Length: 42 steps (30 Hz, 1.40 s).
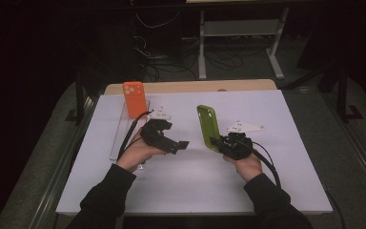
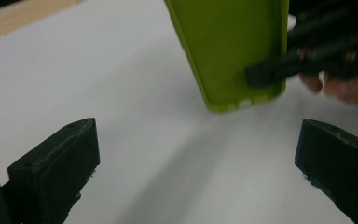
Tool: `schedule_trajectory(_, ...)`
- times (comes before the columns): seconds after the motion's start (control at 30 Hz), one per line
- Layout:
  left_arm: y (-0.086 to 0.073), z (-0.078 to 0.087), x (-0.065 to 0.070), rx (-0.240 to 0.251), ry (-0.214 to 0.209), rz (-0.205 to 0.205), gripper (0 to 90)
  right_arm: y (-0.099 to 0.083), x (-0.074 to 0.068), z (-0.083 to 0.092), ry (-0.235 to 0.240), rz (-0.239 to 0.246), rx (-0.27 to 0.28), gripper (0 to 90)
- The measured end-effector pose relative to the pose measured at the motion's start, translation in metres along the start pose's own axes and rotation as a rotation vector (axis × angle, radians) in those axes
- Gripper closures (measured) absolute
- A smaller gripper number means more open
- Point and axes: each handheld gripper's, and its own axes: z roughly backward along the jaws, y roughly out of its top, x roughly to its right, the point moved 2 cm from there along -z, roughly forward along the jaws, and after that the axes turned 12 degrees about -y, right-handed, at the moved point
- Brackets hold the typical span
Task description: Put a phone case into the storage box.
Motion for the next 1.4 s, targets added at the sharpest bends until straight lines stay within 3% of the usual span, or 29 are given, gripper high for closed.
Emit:
schedule_trajectory(0.13, 0.009, -0.007, -0.002, 0.031, -0.007, 0.013, 0.0, 0.001, -0.003, -0.001, 0.006, 0.001, 0.003, 75.7)
schedule_trajectory(0.37, 0.023, -0.026, -0.002, 0.065, -0.032, -0.006, 0.0, 0.003, -0.007, -0.002, 0.034, -0.02, 0.009, 75.7)
schedule_trajectory(0.43, 0.029, -0.031, 0.0, 0.106, -0.051, -0.004, 0.0, 0.003, -0.007, -0.002, 0.036, -0.018, 0.011, 75.8)
schedule_trajectory(0.53, 0.036, -0.037, -0.001, 0.125, -0.054, -0.001, 0.0, 0.003, -0.008, -0.002, 0.042, -0.015, 0.009, 75.7)
schedule_trajectory(0.8, 0.044, -0.054, -0.003, 0.146, -0.068, 0.017, 0.0, 0.004, -0.013, -0.003, 0.054, -0.011, 0.025, 75.7)
schedule_trajectory(1.07, 0.048, -0.059, 0.0, 0.18, -0.073, 0.032, 0.0, 0.005, -0.015, -0.003, 0.051, -0.004, 0.032, 75.8)
schedule_trajectory(1.4, 0.048, -0.059, -0.001, 0.226, -0.074, 0.053, 11.0, 0.002, -0.016, -0.003, 0.028, 0.018, 0.033, 75.7)
